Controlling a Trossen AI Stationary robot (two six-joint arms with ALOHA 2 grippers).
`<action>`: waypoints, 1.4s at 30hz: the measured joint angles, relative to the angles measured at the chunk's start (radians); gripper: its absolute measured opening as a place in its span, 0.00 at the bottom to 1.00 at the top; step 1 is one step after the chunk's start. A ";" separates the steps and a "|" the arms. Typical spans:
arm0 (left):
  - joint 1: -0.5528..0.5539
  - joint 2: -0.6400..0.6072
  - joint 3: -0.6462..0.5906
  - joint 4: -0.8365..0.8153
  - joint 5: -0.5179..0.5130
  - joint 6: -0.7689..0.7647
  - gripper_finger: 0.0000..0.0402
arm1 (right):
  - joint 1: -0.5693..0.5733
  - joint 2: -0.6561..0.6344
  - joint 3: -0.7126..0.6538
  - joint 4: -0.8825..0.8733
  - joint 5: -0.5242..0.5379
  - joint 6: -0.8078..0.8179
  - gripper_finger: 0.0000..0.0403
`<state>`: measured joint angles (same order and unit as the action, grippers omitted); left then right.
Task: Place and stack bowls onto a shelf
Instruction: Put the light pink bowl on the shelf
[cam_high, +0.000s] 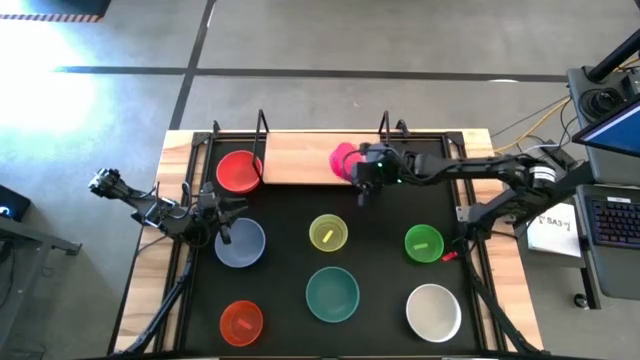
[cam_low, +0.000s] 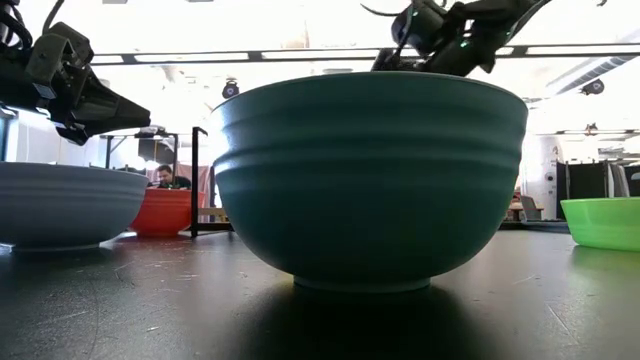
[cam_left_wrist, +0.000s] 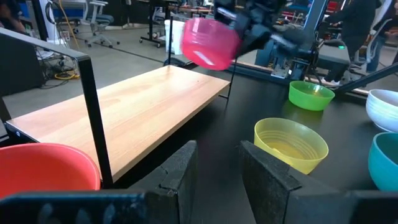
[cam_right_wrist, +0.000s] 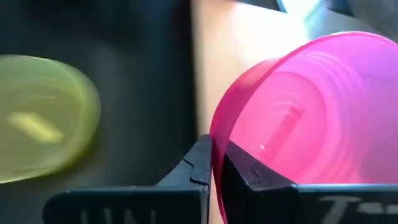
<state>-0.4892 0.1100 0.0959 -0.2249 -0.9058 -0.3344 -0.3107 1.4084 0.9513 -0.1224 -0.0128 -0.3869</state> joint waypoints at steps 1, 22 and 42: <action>0.000 0.000 0.000 0.000 0.000 0.000 0.26 | -0.001 0.016 0.017 -0.010 0.024 -0.004 0.02; 0.000 0.000 0.000 0.000 0.000 0.000 0.26 | -0.050 0.349 0.432 -0.606 0.274 0.139 0.02; 0.000 0.000 0.000 0.000 0.000 0.000 0.26 | -0.085 0.382 0.432 -0.599 0.241 0.180 0.13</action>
<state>-0.4892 0.1100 0.0959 -0.2249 -0.9058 -0.3344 -0.3954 1.7900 1.3830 -0.7218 0.2279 -0.2068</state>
